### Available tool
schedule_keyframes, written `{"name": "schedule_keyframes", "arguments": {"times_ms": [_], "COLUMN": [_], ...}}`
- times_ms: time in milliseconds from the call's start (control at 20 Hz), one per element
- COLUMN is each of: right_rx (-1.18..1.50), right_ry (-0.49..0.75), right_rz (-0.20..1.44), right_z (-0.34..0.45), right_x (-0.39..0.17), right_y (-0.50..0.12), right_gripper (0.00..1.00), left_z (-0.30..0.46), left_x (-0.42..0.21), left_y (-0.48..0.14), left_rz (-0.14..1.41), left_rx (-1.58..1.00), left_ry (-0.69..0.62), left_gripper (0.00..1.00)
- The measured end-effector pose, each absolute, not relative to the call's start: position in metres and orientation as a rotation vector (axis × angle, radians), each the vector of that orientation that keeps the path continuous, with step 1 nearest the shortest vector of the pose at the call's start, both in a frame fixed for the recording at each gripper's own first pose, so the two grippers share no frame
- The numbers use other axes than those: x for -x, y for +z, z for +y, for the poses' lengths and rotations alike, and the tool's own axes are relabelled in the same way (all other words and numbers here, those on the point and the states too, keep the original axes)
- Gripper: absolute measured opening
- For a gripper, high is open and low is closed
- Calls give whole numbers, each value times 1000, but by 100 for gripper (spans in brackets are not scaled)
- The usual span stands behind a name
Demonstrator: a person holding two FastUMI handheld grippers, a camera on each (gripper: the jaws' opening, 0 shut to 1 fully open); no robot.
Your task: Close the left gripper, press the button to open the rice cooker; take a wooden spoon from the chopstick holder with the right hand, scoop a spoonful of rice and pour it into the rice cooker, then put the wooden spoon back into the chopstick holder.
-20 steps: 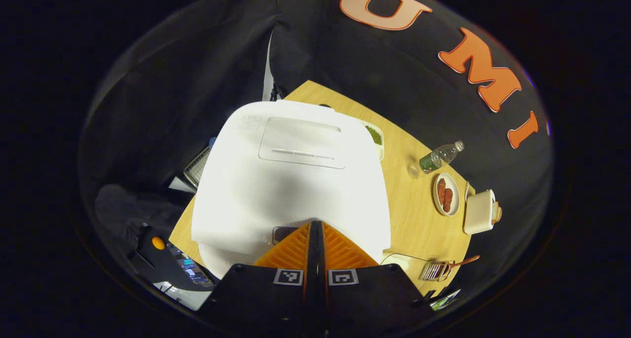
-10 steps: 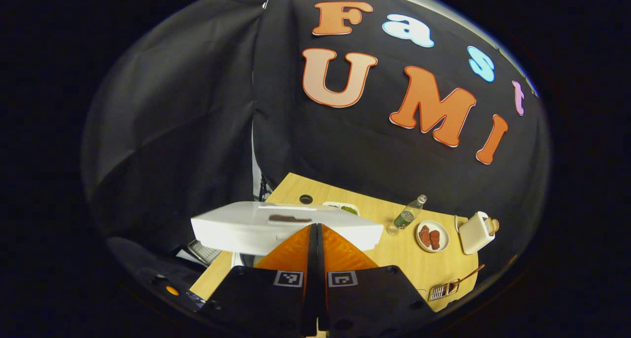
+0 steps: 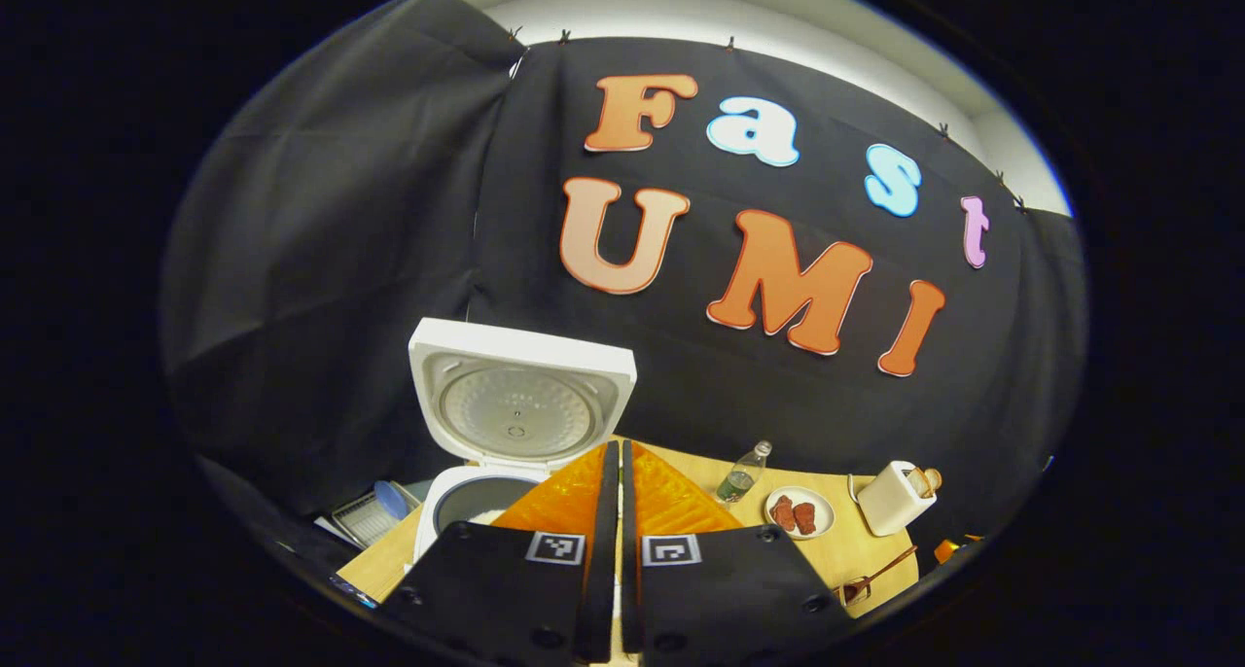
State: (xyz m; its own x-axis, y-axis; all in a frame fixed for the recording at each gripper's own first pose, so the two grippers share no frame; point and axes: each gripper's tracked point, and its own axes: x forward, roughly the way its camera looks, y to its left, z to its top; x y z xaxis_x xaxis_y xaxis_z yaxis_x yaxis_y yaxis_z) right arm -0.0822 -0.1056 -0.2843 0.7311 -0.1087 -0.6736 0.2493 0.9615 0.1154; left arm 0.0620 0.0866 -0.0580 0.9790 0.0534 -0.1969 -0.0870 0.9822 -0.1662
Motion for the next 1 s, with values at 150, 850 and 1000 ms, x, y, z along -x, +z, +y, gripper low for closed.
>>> {"name": "schedule_keyframes", "arguments": {"times_ms": [150, 850, 1000], "right_rx": [-283, -547, -627], "right_ry": [-119, 93, 93], "right_rz": [787, 1010, 1007], "right_z": [-93, -42, -36], "right_x": [78, 46, 44], "right_y": [-309, -411, -416], "right_gripper": [95, 67, 45], "left_z": [69, 61, 57], "left_x": [-48, 43, 50], "left_y": [-37, -17, -11], "left_rz": [112, 25, 16], "left_rx": [123, -21, -36], "left_ry": [55, 325, 341], "left_gripper": [30, 93, 90]}}
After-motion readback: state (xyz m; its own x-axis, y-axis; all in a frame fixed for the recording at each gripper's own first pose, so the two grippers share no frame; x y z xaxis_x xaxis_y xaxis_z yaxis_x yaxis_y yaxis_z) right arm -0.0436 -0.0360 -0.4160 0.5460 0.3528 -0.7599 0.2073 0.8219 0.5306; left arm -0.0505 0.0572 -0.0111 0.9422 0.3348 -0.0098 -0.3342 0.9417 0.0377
